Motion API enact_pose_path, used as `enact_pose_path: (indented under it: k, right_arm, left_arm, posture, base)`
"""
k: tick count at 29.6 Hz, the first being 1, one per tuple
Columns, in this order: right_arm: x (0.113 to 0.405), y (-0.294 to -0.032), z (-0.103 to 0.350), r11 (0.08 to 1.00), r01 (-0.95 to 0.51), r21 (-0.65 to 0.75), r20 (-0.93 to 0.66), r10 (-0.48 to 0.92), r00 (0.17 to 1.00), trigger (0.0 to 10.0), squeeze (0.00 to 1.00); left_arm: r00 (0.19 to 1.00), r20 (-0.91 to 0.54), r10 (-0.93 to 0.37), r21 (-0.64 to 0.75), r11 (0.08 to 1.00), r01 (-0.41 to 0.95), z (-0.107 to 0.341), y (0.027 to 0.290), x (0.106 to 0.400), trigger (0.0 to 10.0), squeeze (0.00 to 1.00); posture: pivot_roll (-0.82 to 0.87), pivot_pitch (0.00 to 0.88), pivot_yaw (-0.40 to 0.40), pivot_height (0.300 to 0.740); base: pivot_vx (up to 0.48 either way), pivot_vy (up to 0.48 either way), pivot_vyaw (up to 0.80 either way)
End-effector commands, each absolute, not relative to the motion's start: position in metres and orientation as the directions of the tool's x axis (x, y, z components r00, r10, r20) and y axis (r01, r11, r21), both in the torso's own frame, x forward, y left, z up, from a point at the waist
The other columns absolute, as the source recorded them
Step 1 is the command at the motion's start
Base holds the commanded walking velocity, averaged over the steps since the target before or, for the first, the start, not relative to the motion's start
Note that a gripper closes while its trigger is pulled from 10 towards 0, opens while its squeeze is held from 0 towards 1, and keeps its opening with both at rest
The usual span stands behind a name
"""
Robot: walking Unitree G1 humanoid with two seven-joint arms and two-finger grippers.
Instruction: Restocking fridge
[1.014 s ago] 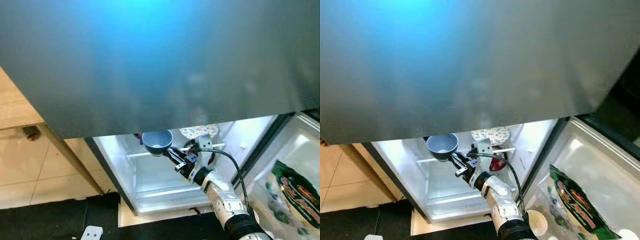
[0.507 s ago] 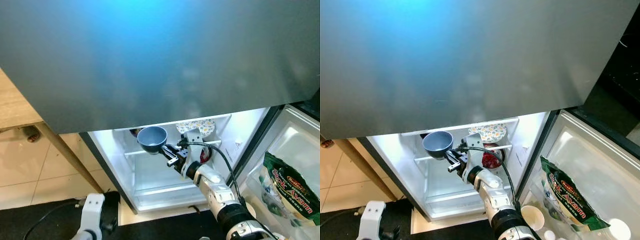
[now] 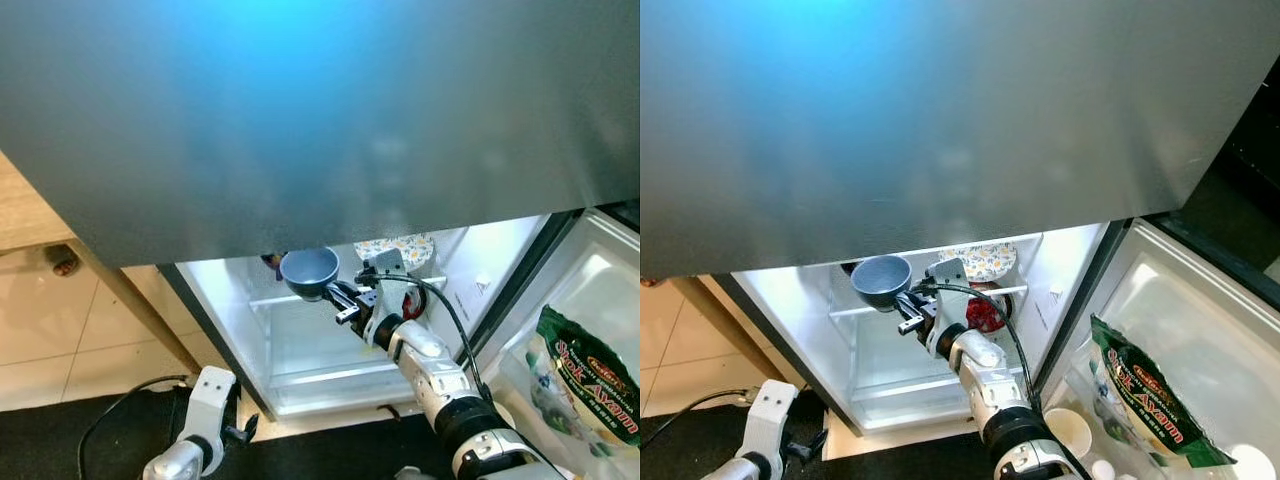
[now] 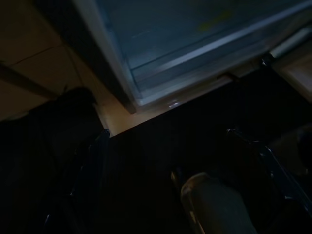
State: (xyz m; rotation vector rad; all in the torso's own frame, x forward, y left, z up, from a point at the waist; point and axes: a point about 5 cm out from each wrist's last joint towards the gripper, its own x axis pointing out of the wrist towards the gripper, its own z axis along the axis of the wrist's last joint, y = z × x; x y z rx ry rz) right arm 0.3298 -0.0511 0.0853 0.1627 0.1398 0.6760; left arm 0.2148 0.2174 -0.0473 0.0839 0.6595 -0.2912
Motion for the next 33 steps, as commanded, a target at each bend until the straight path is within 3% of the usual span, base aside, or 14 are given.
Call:
enact_pose_path:
  k: [1,15,20,33]
  right_arm:
    - [0.330,-0.051,0.084,0.771,-0.606,0.197,-0.079,0.628,0.774,10.0,0.00]
    - [0.335,-0.048,0.095,0.761,-0.617,0.201,-0.029,0.634,0.773,10.0,0.00]
    - [0.340,-0.049,0.115,0.734,-0.637,0.234,0.086,0.637,0.766,10.0,0.00]
    - [0.351,-0.048,0.142,0.738,-0.639,0.216,0.178,0.614,0.769,10.0,0.00]
  left_arm:
    - [0.739,-0.623,-0.256,-0.018,0.949,0.314,-0.051,0.213,0.210,10.0,0.00]
    - [0.779,-0.556,-0.288,0.000,0.938,0.347,-0.041,0.204,0.224,10.0,0.00]
    - [0.826,-0.479,-0.297,0.008,0.939,0.343,-0.028,0.201,0.240,10.0,0.00]
    - [0.899,-0.251,-0.359,0.071,0.919,0.387,0.015,0.185,0.280,10.0,0.00]
  posture:
    - [0.02,0.170,0.051,0.645]
    - [0.01,0.176,0.048,0.580]
    - [0.01,0.180,0.047,0.580]
    - [0.01,0.194,0.035,0.580]
  base:
    - [0.000,0.000,0.00]
    - [0.000,0.000,0.00]
    - [0.000,0.000,0.00]
    - [0.000,0.000,0.00]
